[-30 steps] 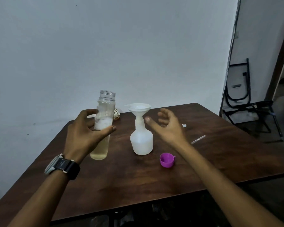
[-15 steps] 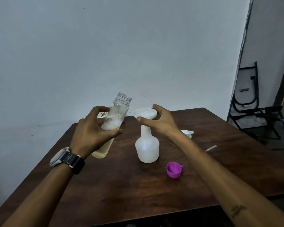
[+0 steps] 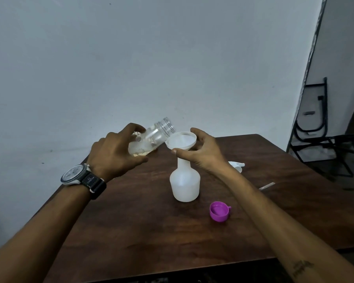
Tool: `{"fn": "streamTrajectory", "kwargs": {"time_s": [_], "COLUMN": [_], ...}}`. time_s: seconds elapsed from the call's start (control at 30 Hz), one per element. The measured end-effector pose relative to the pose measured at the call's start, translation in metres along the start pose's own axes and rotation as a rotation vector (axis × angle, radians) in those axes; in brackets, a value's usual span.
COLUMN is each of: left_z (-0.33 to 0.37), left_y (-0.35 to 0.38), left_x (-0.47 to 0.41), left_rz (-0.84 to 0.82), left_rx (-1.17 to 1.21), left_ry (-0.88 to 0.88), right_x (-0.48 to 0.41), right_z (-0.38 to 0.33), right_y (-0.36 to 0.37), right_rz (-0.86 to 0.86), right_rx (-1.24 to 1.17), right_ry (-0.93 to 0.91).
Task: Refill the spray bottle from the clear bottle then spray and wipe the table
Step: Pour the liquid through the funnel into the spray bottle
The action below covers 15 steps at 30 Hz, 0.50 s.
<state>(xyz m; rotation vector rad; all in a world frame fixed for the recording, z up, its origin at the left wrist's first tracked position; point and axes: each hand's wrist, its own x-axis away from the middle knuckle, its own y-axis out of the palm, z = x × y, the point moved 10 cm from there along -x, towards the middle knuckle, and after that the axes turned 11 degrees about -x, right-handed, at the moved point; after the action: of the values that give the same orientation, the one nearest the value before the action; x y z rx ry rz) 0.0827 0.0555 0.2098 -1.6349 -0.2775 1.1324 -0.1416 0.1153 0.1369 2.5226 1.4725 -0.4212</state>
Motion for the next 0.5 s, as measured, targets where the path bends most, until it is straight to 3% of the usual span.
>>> {"fn": "streamTrajectory", "kwargs": {"time_s": [0.5], "left_z": [0.0036], "left_y": [-0.0083], "left_x": [-0.0069], "left_rz": [0.031], "left_rx": [-0.159], "left_ry": [0.025], "right_x": [-0.0024], "right_z": [-0.0009], "right_y": [-0.0005], "right_rz": [-0.047], "right_rx": [-0.022], "right_ry": [-0.048]}}
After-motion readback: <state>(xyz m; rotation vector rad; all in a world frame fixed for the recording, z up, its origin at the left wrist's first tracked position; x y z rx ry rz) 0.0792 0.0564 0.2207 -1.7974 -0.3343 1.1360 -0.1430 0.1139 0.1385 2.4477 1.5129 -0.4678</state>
